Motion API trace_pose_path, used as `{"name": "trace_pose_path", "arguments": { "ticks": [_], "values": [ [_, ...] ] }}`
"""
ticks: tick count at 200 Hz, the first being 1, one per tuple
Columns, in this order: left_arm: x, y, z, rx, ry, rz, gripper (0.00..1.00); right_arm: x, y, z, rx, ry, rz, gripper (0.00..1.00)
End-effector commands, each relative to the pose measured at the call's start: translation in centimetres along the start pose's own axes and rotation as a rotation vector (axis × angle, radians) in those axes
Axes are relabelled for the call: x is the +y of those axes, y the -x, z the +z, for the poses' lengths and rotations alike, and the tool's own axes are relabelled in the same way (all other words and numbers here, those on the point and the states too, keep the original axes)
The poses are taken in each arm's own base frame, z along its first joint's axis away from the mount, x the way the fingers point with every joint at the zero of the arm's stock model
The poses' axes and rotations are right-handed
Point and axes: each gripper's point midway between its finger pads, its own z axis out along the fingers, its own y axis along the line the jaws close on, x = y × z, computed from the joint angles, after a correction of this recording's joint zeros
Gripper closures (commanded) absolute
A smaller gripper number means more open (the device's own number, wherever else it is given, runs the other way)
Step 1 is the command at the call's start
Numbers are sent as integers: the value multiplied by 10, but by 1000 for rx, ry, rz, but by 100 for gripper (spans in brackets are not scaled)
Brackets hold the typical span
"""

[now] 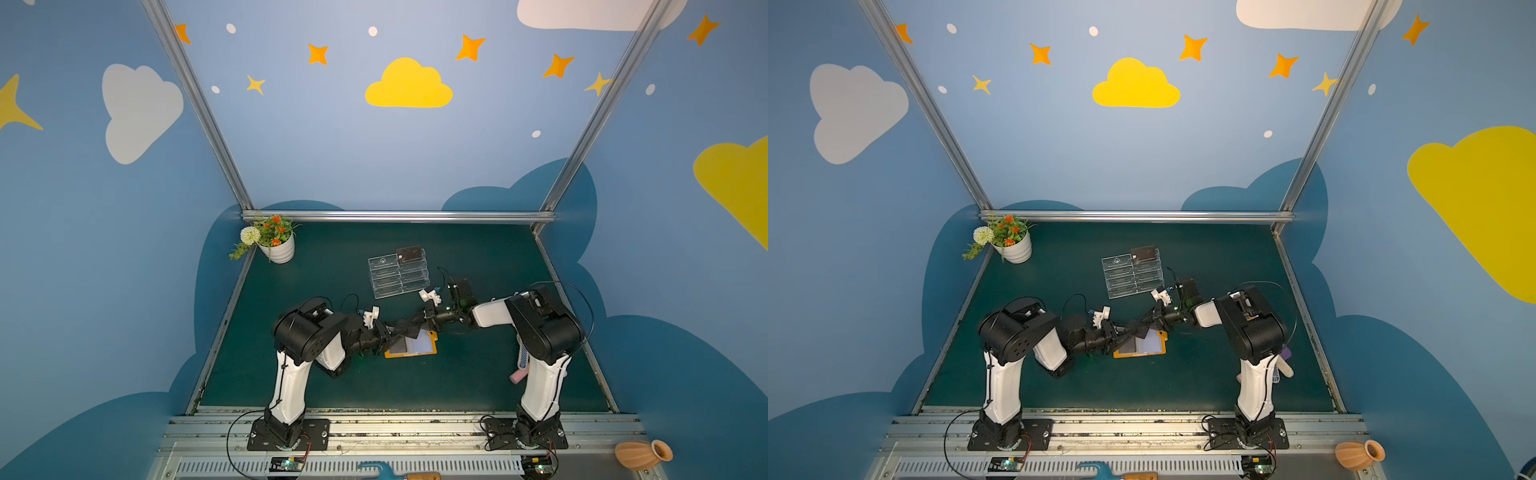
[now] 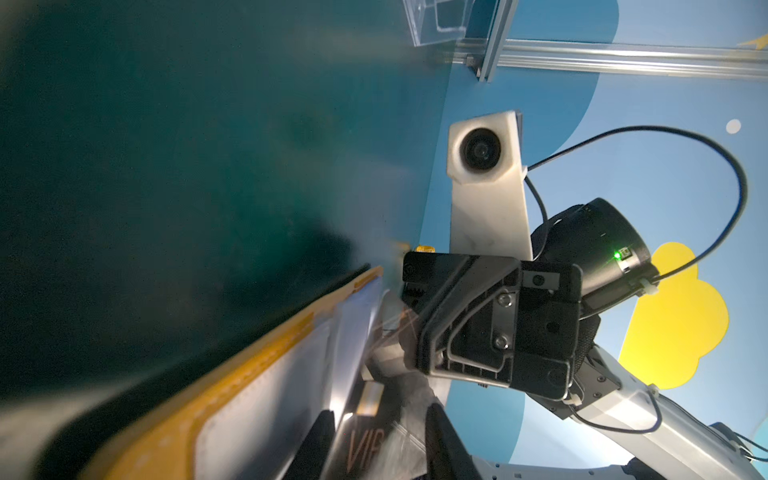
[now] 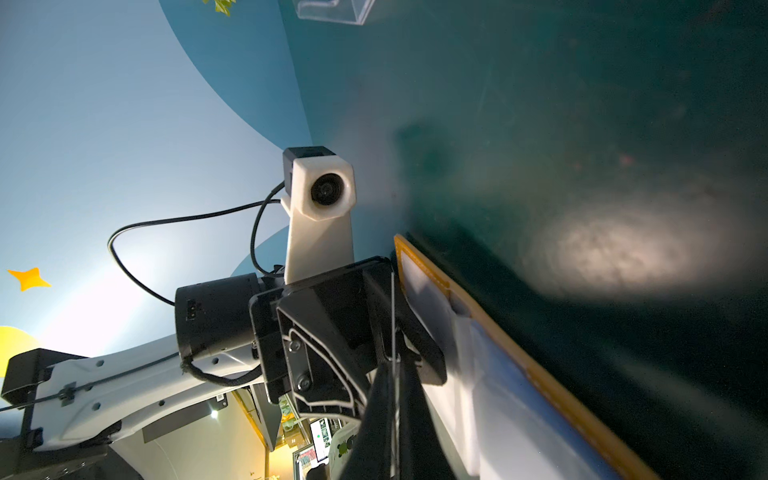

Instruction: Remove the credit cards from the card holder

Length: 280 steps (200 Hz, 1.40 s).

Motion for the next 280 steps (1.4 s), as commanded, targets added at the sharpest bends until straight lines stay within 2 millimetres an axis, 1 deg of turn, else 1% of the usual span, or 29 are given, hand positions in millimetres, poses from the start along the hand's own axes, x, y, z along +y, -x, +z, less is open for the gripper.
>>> {"name": "trace_pose_path", "arguments": {
  "ticks": [1,36,87,96,109,123,132,139,160,172,191,202,217,226,228,231,254,262,265,268,280],
  "values": [
    [25,2,2,-12,79,-55,68,-6,-9,2,27,0,17,100],
    [30,8,5,-27,117,-75,75,-10,-14,3,42,-10,30,100],
    [40,13,4,-57,171,-139,90,-12,-14,4,45,-12,41,99],
    [41,13,4,-64,173,-152,91,-11,-13,4,44,-7,42,96],
    [43,14,3,-74,178,-176,94,-9,-13,3,39,-5,44,87],
    [41,16,4,-86,171,-193,96,-7,-12,2,33,-6,48,82],
    [41,18,2,-99,169,-210,96,-5,-10,1,20,-4,51,73],
    [40,17,2,-106,166,-220,96,-2,-9,-1,6,1,53,69],
    [30,20,2,-122,132,-235,96,7,-2,-7,-43,25,66,55],
    [24,22,2,-130,116,-238,96,14,0,-9,-64,37,65,43],
    [15,26,0,-158,98,-236,96,22,4,-15,-105,39,77,36],
    [9,29,-2,-179,88,-231,96,23,6,-21,-145,31,106,31],
    [1,35,-6,-220,69,-225,96,23,8,-30,-212,20,152,29],
    [-7,39,-9,-253,50,-215,96,30,11,-36,-261,28,160,28],
    [-8,41,-10,-263,46,-214,96,25,7,-37,-264,20,180,27],
    [-10,42,-11,-273,44,-213,96,23,6,-38,-279,15,189,26],
    [-28,53,-19,-365,25,-169,96,23,2,-51,-389,-8,239,24],
    [-35,56,-21,-393,25,-149,96,27,1,-55,-423,-11,244,23],
    [-37,54,-21,-392,26,-142,96,27,1,-57,-434,-13,247,23],
    [-39,59,-23,-427,27,-134,96,28,0,-57,-447,-15,249,22],
    [-50,61,-25,-467,36,-98,96,31,-4,-58,-493,-23,254,20]
  ]
}}
